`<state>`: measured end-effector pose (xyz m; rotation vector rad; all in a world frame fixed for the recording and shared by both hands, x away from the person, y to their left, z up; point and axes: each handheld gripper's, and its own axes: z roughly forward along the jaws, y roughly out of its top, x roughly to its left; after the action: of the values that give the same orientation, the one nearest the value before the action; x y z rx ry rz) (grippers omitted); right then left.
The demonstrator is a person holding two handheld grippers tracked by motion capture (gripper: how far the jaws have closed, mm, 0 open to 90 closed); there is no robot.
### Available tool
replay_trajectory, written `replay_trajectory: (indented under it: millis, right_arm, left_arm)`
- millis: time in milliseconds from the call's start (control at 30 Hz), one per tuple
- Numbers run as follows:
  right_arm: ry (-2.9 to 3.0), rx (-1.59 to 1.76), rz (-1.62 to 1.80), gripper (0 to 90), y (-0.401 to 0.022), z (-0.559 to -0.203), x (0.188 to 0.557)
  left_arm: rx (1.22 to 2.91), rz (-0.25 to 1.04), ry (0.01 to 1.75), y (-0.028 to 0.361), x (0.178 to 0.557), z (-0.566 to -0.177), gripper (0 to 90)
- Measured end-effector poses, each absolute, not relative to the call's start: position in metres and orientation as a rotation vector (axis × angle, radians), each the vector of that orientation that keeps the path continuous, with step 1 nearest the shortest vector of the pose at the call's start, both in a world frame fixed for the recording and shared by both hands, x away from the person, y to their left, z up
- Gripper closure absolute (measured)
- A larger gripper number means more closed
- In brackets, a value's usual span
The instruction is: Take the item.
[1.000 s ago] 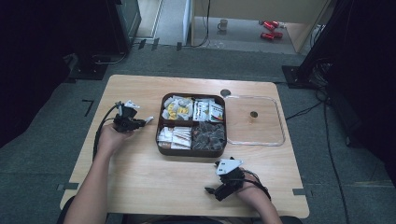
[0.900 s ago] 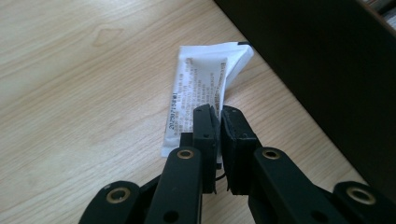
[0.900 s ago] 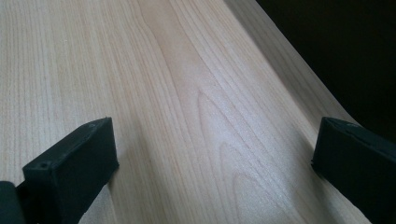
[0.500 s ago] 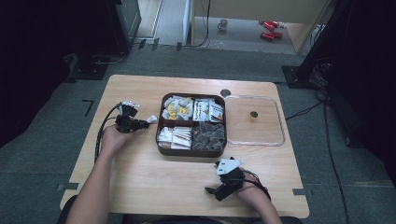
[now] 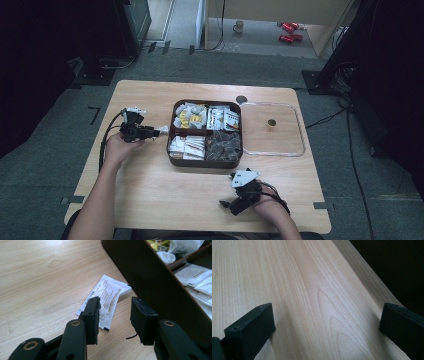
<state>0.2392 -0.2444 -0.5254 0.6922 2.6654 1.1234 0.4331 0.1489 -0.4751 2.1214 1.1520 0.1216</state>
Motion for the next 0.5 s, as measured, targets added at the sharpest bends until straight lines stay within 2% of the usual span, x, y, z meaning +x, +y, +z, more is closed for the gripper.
replay_trajectory:
  millis: [500]
  right_arm:
    - [2.666, 0.693, 1.123, 0.0, -0.244, -0.525, 0.239]
  left_arm:
    - [2.086, 0.170, 1.126, 0.163, 0.419, -0.464, 52.9]
